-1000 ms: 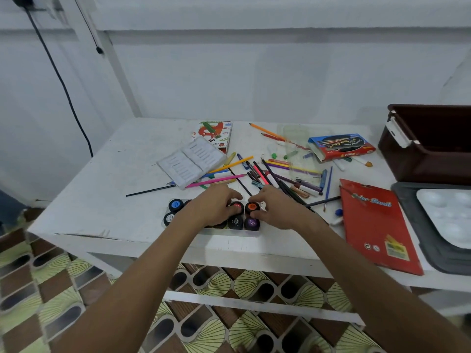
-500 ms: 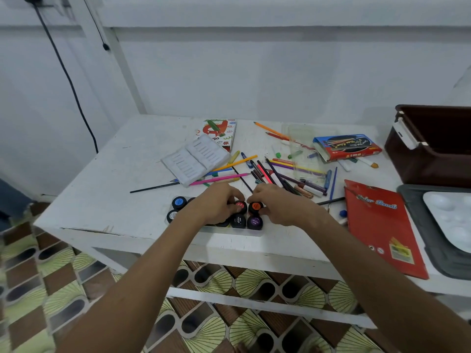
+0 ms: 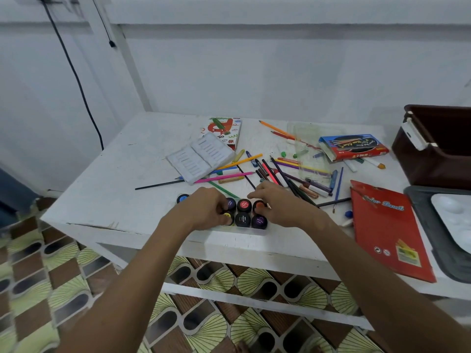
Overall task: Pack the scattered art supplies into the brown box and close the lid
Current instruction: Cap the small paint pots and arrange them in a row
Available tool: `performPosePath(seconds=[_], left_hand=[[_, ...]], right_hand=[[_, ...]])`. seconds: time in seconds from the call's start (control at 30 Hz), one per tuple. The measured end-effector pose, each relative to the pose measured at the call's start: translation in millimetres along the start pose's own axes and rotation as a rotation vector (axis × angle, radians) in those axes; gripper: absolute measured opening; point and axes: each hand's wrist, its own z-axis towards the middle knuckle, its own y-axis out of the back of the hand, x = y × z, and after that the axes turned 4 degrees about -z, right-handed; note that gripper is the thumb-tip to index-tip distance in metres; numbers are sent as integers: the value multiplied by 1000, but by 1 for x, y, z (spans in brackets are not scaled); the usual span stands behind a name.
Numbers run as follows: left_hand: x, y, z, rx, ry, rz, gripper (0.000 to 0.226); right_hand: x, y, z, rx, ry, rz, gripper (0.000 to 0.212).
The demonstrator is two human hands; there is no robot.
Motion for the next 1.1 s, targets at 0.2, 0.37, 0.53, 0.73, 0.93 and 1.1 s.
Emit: performPosePath(seconds=[0.2, 0.37, 0.53, 0.73, 0.93, 1.1], left_hand=[[1, -1, -1, 0, -27, 45, 27], [12, 11, -10, 70, -86, -211, 37], [31, 17, -10, -87, 56, -120, 25], [33, 6, -15, -41, 45, -63, 19], [39, 9, -14, -33, 73, -151, 22], [19, 12, -1, -130, 56, -177, 18]], right_hand=[[12, -5, 3, -2, 48, -8, 37], [15, -9, 3, 14, 65, -36, 39], [16, -13, 2, -6, 48, -14, 41], [9, -20, -1, -47, 57, 17, 41], [6, -16, -2, -45, 70, 91, 39], [-9, -6, -10, -161, 5, 180, 30]])
